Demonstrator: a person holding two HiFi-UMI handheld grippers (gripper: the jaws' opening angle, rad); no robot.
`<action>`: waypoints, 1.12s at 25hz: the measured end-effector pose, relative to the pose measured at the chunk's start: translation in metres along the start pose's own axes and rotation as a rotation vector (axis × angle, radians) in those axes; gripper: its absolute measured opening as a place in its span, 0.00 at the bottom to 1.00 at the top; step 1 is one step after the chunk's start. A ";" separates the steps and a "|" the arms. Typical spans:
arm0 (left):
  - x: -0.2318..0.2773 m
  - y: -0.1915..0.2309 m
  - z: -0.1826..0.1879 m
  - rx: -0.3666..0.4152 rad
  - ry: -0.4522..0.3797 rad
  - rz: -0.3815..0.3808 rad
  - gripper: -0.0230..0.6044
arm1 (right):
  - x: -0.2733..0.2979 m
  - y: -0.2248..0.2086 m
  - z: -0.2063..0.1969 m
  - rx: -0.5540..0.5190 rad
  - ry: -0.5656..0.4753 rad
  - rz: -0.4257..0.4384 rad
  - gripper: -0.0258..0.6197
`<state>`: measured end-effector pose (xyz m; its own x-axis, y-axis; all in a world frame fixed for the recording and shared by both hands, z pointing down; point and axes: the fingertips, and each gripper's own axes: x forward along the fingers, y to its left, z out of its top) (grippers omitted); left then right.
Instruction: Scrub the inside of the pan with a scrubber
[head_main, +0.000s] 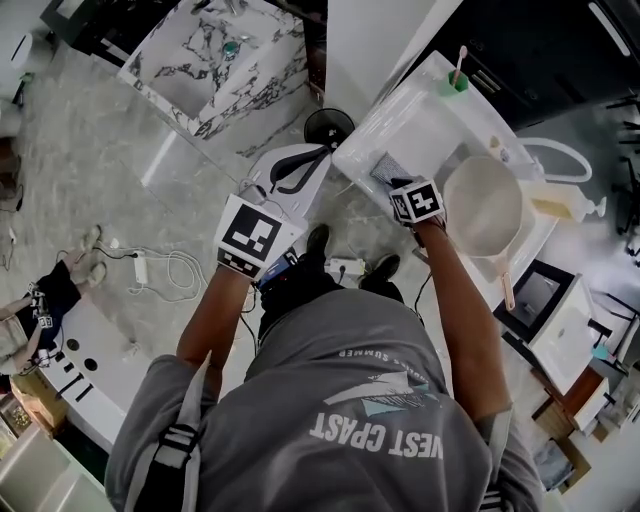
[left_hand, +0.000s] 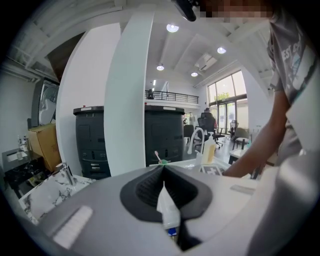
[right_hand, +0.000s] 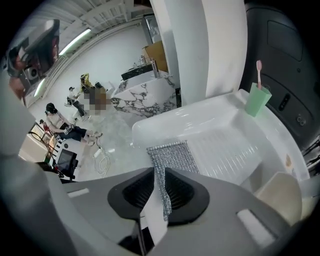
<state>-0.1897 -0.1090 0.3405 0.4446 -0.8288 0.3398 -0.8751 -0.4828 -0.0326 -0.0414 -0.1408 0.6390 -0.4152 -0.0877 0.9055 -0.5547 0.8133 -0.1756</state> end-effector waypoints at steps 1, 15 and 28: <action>-0.001 -0.002 0.003 0.005 -0.006 -0.007 0.04 | -0.007 0.001 0.003 -0.003 -0.018 -0.002 0.16; 0.010 -0.061 0.054 0.089 -0.083 -0.157 0.04 | -0.279 0.012 0.079 0.061 -0.725 -0.172 0.04; 0.022 -0.116 0.083 0.161 -0.115 -0.297 0.04 | -0.453 0.041 0.013 0.101 -0.995 -0.465 0.04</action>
<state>-0.0626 -0.0950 0.2740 0.7017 -0.6675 0.2490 -0.6672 -0.7383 -0.0990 0.1149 -0.0753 0.2164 -0.5206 -0.8337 0.1841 -0.8449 0.5340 0.0294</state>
